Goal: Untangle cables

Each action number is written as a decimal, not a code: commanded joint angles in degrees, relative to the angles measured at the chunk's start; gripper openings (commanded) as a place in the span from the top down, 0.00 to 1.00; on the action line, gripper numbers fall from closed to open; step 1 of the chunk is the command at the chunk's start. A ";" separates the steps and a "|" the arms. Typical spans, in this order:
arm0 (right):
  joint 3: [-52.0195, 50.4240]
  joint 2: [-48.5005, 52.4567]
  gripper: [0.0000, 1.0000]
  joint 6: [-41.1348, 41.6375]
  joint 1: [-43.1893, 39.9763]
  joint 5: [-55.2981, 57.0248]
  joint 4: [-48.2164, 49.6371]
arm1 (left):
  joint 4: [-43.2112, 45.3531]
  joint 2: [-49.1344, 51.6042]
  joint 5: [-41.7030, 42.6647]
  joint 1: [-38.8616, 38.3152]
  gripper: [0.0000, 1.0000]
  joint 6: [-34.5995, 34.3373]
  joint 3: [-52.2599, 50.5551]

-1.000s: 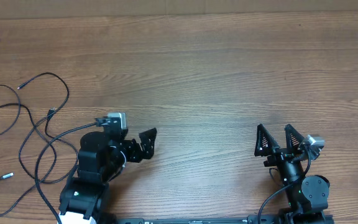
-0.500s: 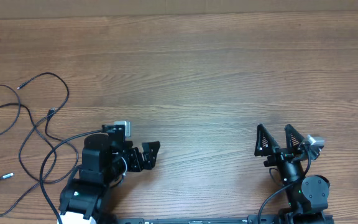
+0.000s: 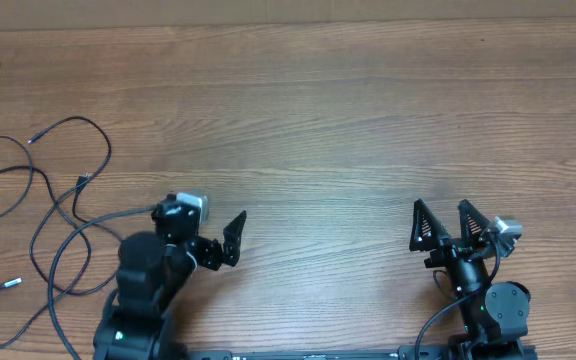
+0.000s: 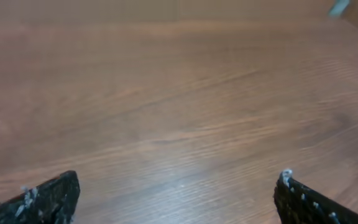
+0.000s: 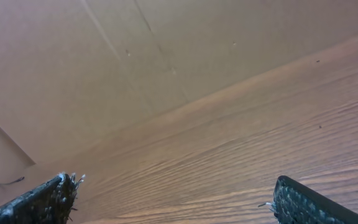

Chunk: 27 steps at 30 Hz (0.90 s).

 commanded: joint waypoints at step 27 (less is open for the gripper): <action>-0.57 -0.57 0.00 0.04 0.04 -0.07 0.42 | 8.57 -30.82 -1.88 8.79 0.00 2.91 -19.74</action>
